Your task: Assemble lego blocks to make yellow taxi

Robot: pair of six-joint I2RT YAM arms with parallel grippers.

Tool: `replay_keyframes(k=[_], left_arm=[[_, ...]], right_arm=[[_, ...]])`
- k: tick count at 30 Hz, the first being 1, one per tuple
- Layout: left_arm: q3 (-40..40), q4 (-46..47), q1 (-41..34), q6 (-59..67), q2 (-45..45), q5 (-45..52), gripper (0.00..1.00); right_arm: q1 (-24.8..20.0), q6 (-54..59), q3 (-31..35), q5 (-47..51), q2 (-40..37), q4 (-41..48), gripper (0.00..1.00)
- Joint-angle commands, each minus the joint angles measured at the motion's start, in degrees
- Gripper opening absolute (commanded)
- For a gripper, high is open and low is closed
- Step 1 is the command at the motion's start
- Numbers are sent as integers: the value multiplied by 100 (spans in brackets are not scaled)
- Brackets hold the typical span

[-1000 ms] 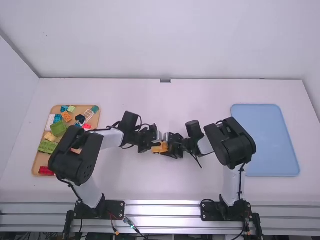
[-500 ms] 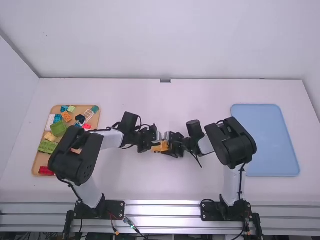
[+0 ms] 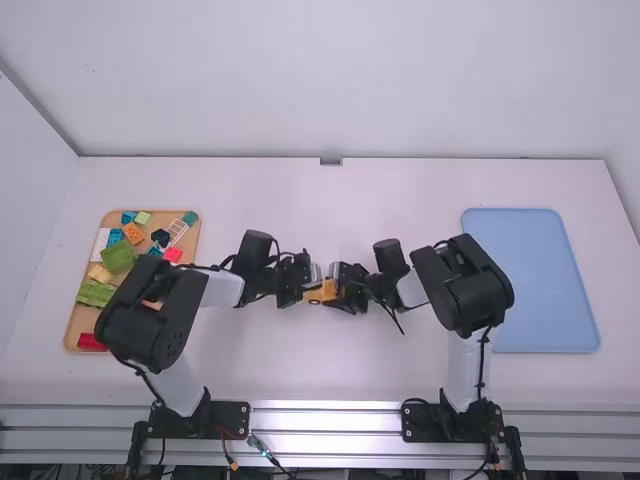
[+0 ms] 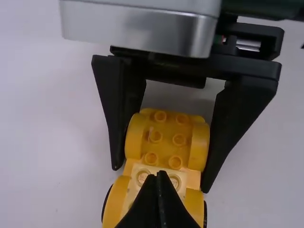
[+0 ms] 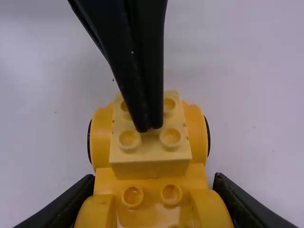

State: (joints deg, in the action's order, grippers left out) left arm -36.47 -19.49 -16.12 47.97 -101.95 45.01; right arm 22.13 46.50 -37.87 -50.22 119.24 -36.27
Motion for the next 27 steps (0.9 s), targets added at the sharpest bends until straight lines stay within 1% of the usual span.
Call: replay_keyframes(k=[1, 6, 8, 9, 10, 11, 12, 13, 14, 15, 17, 19, 21, 23, 24, 27], left_arm=[[2, 251, 35, -61, -22, -881, 2], [-201, 455, 42, -61, 417, -758, 2], [-238, 549, 94, -63, 699, -955, 6], [-238, 601, 118, -63, 850, -1043, 12], [-238, 643, 142, -63, 999, -1145, 24], [-236, 693, 188, -68, 1130, -1198, 40], [-236, 752, 247, -70, 1274, -1220, 66], [-236, 772, 273, -79, 1338, -1239, 96], [-236, 793, 345, -254, 1480, -1331, 99], [-236, 787, 420, -494, 1617, -1488, 99], [-236, 745, 503, -820, 1757, -1711, 99], [-236, 693, 629, -1316, 1945, -2081, 99], [-236, 702, 713, -1440, 2052, -2280, 99], [-236, 704, 789, -1408, 2162, -2481, 99], [-236, 706, 789, -1401, 2192, -2494, 99], [-238, 693, 761, -1211, 2326, -2522, 99]], right_arm=[[31, 133, 33, 269, 76, 70, 56], [31, 136, 33, 271, 76, 70, 57], [31, 136, 33, 267, 76, 72, 57], [31, 136, 33, 271, 76, 72, 57], [31, 136, 33, 267, 76, 72, 57], [31, 133, 33, 267, 76, 72, 57], [31, 136, 33, 269, 76, 72, 57], [31, 136, 33, 269, 76, 72, 57], [31, 133, 33, 269, 76, 72, 57], [31, 133, 33, 271, 76, 72, 58], [31, 133, 33, 271, 76, 74, 64], [31, 136, 33, 271, 74, 72, 74], [31, 133, 33, 271, 68, 72, 83], [31, 133, 33, 269, 63, 63, 96], [31, 131, 33, 271, 63, 52, 99], [31, -221, 33, 494, -83, 74, 99]])
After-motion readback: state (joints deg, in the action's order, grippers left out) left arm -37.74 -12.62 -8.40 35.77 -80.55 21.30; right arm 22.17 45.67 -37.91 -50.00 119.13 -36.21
